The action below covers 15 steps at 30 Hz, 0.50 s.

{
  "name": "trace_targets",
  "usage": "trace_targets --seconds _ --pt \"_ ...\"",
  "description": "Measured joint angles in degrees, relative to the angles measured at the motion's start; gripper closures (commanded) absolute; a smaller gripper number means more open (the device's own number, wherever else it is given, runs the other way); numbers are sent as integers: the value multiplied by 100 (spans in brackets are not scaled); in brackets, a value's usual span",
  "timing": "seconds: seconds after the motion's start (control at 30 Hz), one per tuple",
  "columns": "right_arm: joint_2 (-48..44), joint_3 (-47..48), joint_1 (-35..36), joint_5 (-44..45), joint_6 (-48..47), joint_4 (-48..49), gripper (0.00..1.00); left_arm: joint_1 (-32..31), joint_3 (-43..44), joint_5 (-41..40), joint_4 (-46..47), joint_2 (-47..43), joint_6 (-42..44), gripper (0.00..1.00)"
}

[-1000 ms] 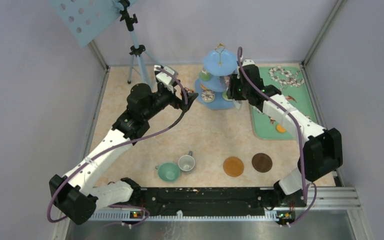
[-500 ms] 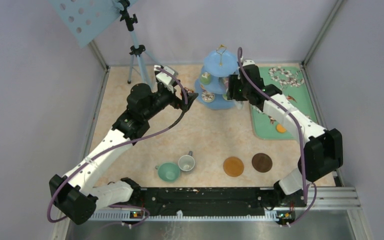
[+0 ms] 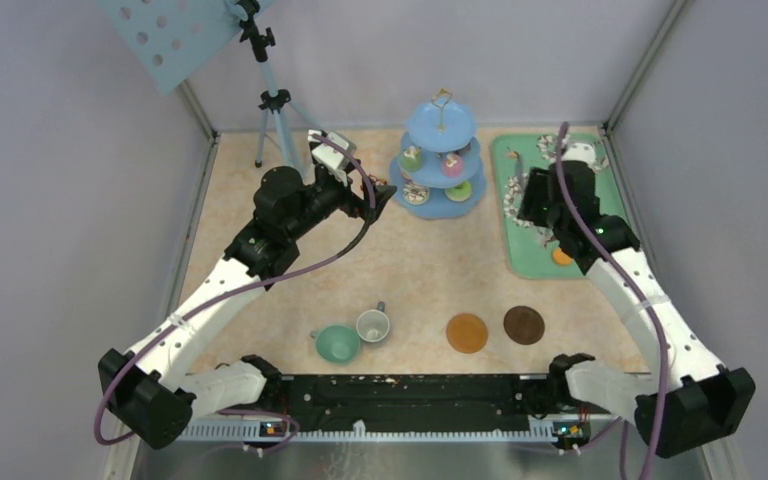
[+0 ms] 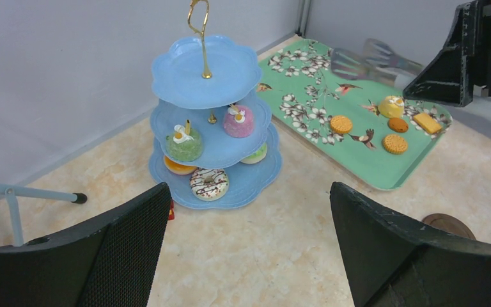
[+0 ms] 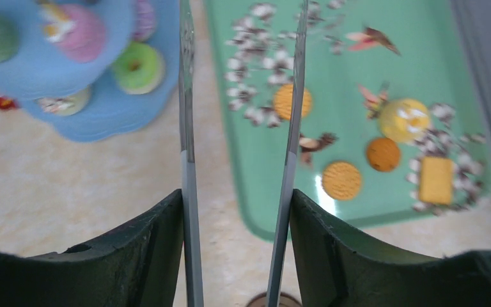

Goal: Serve the afternoon tea

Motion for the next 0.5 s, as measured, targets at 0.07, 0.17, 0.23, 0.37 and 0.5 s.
trace_targets --seconds 0.07,0.17,0.23,0.37,0.5 --pt "-267 -306 -603 42 17 -50 44 -2 0 0 0 0 -2 1" --pt "-422 -791 -1661 42 68 -105 45 -2 0 4 2 0 -2 1" --pt "-374 -992 -2284 -31 116 -129 45 0 0 17 2 0 -2 1" --pt "-33 -1113 -3121 -400 197 -96 43 -2 0 22 0 0 -2 1" --pt "376 -1115 -3305 -588 212 26 40 -2 0 20 2 0 -2 1"
